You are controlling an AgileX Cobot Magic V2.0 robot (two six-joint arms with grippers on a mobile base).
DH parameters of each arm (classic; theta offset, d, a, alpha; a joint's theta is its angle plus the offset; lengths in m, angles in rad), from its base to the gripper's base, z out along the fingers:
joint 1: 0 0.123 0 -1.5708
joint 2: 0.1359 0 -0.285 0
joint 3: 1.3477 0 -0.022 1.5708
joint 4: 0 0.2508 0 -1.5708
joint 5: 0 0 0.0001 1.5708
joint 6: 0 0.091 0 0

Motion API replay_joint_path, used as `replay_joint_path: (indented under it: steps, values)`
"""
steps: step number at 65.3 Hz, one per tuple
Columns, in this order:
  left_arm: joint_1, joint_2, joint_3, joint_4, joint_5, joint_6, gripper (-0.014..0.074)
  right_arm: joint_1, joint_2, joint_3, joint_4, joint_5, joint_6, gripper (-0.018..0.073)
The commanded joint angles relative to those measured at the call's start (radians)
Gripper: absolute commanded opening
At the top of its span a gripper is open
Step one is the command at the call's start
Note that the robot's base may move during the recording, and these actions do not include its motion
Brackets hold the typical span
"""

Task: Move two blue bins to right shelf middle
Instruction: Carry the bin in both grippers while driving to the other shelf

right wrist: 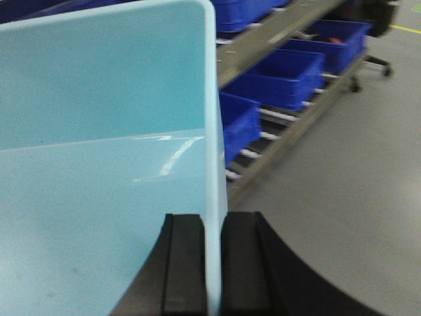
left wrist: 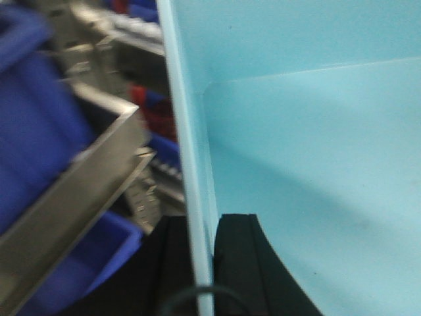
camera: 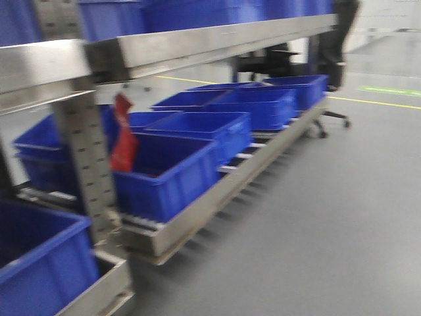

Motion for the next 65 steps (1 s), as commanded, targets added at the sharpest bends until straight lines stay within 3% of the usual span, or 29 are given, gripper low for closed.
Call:
replay_joint_path:
  steps: [1,65]
  values:
    - [-0.008,-0.014,-0.01,-0.027,-0.048,0.017,-0.0111,0.008,-0.01,-0.008,0.027,-0.077,0.002,-0.0151]
    - [-0.008,-0.014,-0.01,-0.027,-0.048,0.017,-0.0111,0.008,-0.01,-0.008,0.027,-0.077,0.002,-0.0151]
